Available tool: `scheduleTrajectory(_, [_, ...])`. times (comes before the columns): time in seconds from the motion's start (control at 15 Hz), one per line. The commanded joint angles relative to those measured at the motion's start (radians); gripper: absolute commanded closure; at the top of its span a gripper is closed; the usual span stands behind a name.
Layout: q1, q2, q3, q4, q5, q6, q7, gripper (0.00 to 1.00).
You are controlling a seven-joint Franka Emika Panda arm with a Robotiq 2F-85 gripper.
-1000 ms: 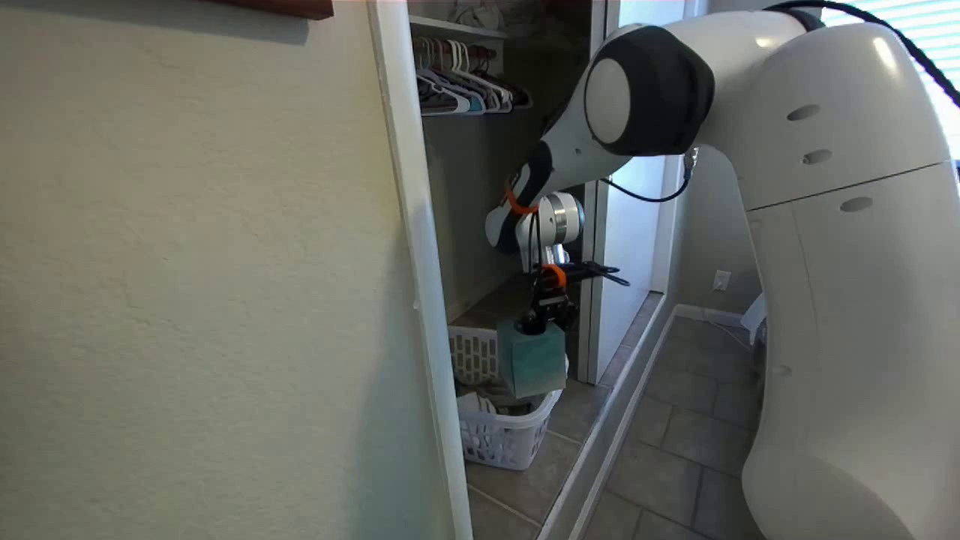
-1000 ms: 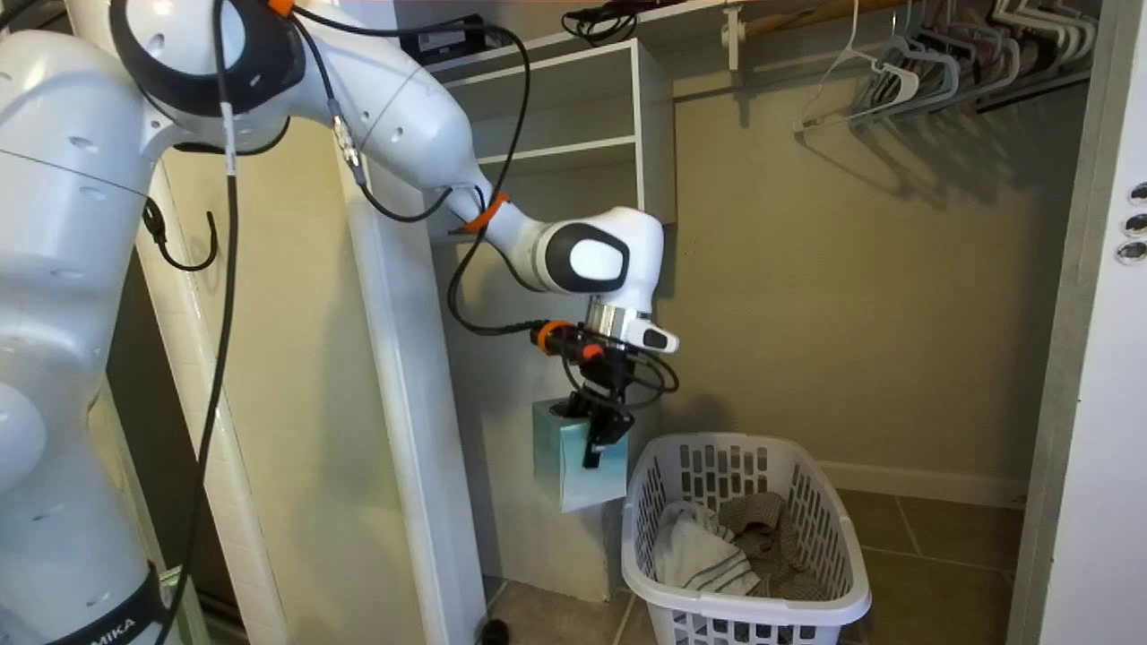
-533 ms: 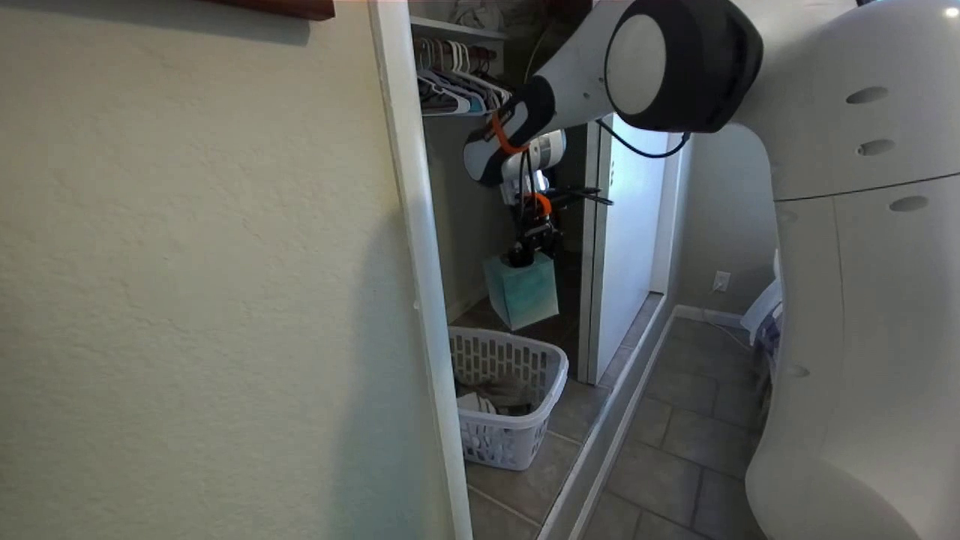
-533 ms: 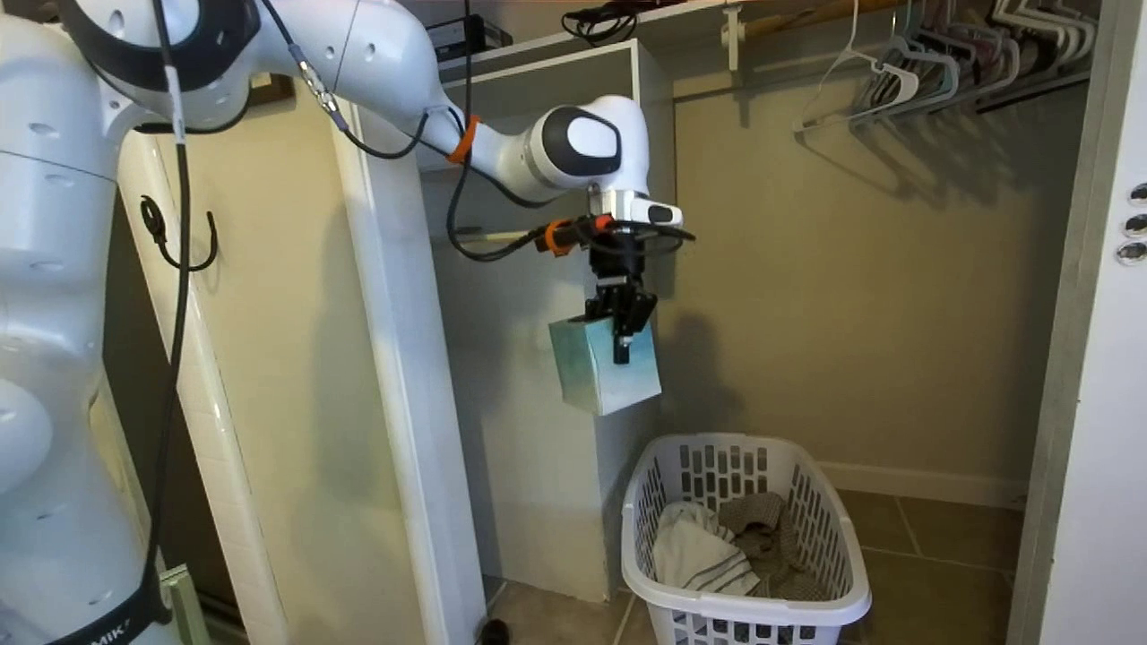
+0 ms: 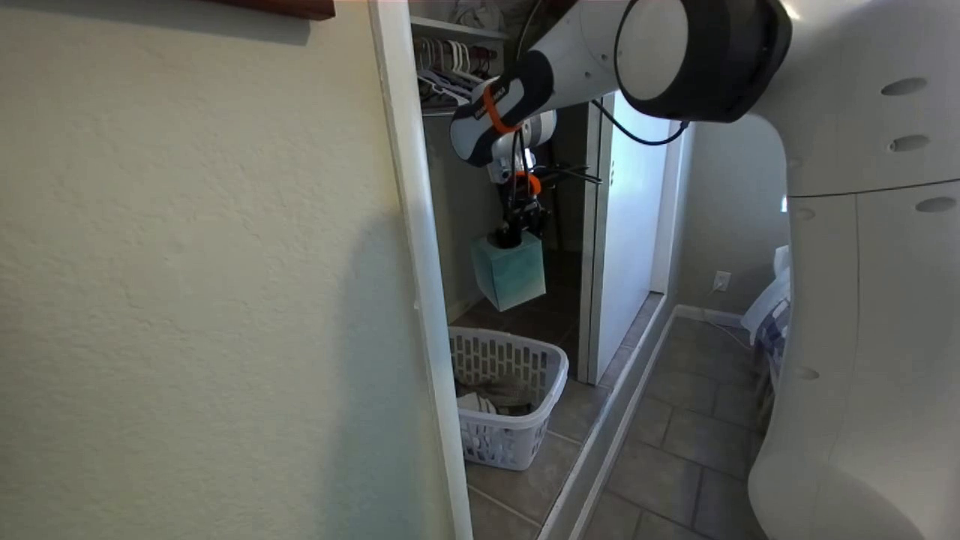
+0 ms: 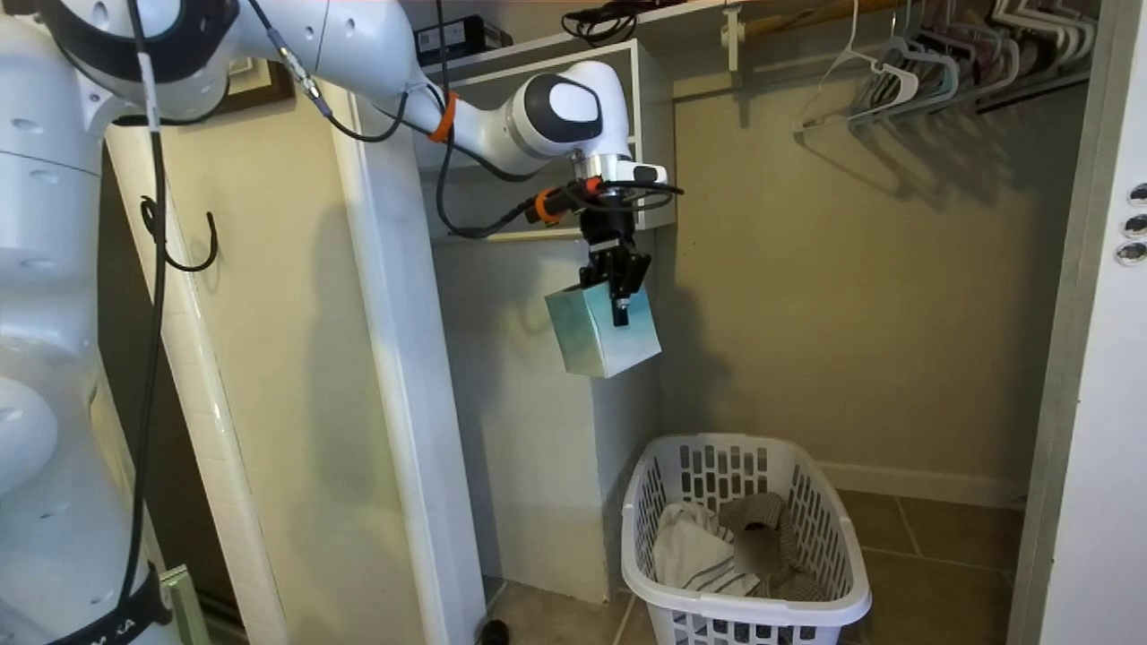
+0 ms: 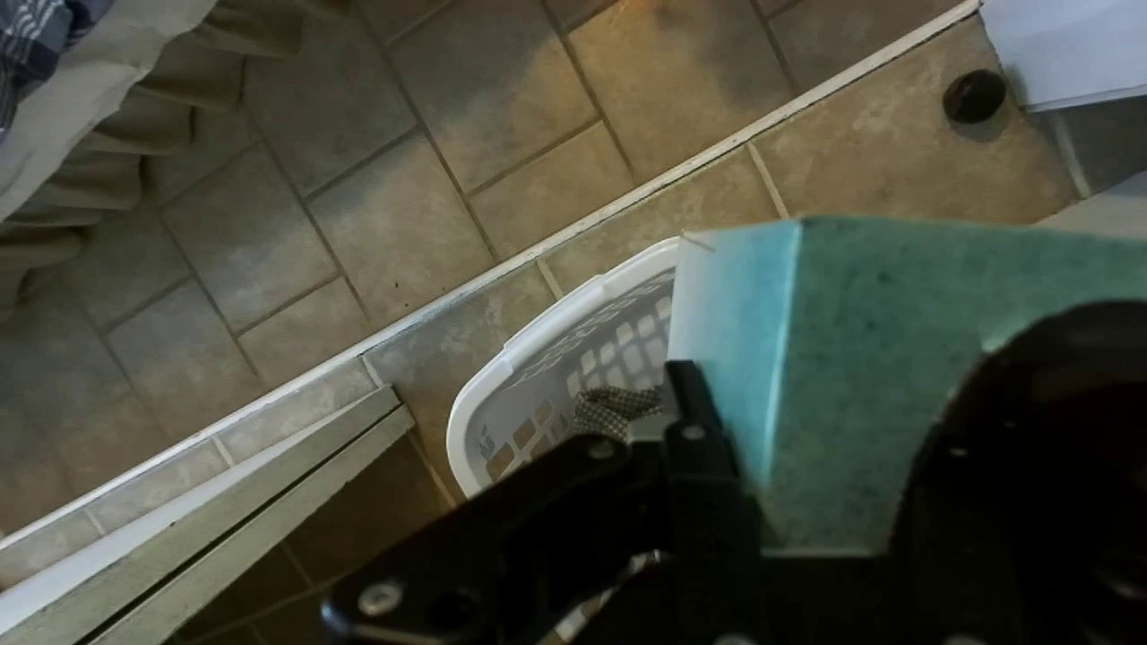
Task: Put the tissue box on the bottom shelf in the cupboard
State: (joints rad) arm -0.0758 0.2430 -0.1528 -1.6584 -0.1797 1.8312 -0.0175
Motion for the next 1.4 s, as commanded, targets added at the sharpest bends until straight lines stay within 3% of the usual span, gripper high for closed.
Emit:
scheduleTrajectory(0.0, [-0.014,0.001,0.015,0.003,-0.003,-0.004,0.001,0.99])
scheduleTrajectory(0.2, [-0.014,0.001,0.015,0.003,-0.004,-0.004,0.001,0.99])
scheduleTrajectory(0.6, [-0.035,0.048,-0.004,0.307,-0.104,-0.078,-0.096,1.0])
scheduleTrajectory(0.93, [-0.075,0.129,0.039,0.566,0.047,-0.091,-0.259,1.0])
scheduleTrajectory(1.33, [-0.06,0.302,0.137,0.831,0.213,-0.167,-0.421,1.0])
